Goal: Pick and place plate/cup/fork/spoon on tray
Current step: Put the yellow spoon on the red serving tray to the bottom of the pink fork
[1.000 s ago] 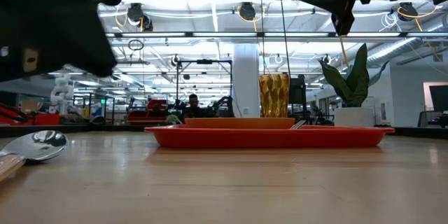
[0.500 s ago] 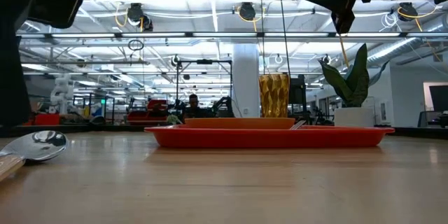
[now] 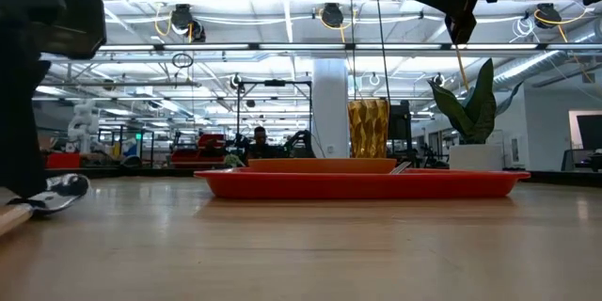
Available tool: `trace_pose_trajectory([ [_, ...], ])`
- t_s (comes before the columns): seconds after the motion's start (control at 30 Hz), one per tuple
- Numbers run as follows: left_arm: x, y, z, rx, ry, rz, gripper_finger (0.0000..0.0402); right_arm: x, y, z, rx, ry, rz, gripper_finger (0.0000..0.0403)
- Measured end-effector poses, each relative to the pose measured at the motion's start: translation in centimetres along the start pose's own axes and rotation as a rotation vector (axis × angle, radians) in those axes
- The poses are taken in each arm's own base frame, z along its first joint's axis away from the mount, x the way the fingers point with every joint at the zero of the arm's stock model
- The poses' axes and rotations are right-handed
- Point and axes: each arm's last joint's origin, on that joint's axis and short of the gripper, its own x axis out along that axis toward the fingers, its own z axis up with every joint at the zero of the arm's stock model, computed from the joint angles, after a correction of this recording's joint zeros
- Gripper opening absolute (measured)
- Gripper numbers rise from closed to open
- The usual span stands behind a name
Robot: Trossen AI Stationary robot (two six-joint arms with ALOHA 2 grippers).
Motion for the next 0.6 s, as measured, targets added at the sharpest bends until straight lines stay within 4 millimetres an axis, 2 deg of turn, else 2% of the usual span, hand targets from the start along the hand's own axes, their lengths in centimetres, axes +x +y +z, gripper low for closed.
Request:
trace_pose_trajectory([
  [0.3, 1.0, 0.3, 2.1, 0.06, -0.063, 0.041, 0.0033, 0.0, 0.0, 0.0, -0.002, 0.001, 0.001, 0.0155],
  [0.47, 1.6, 0.4, 3.7, 0.152, -0.107, 0.074, 0.0033, 0.0, 0.0, 0.0, -0.002, 0.007, 0.013, 0.0155],
  [0.6, 1.7, 0.5, 4.8, 0.134, -0.056, 0.072, 0.0033, 0.0, 0.1, 0.0, 0.009, 0.013, 0.023, 0.0155],
])
